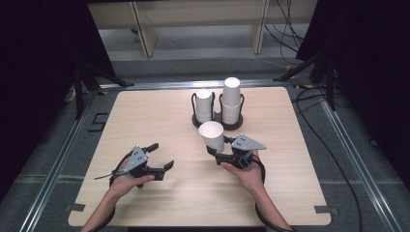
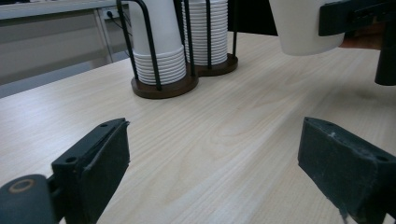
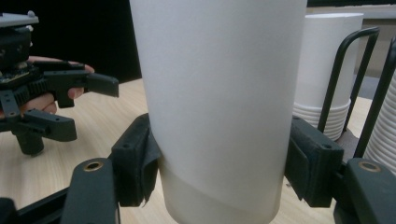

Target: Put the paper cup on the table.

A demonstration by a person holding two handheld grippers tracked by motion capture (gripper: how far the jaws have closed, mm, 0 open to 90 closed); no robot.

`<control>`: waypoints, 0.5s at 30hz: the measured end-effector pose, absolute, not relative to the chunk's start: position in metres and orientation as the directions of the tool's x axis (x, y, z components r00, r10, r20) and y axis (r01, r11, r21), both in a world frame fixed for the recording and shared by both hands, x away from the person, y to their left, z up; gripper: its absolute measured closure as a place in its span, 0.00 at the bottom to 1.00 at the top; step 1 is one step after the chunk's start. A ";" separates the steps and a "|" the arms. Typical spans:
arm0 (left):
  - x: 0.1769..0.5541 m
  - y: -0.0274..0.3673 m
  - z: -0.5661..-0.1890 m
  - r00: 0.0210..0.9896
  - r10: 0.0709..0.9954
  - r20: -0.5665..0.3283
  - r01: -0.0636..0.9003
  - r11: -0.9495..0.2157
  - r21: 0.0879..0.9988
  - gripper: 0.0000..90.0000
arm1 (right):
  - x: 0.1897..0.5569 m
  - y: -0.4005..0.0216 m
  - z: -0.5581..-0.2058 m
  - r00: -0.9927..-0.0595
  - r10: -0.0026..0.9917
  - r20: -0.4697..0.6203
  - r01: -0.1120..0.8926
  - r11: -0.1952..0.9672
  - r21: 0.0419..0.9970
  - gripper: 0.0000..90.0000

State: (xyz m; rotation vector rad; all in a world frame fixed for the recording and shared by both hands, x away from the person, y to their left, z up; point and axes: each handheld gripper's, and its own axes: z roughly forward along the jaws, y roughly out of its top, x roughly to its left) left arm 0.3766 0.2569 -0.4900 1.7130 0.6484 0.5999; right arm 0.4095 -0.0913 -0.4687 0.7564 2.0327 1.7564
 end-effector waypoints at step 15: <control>0.382 0.247 -0.483 0.693 0.718 -0.064 0.171 -0.077 0.982 0.09 | 0.410 -0.085 -0.475 -0.797 0.596 0.102 0.199 0.101 0.975 0.38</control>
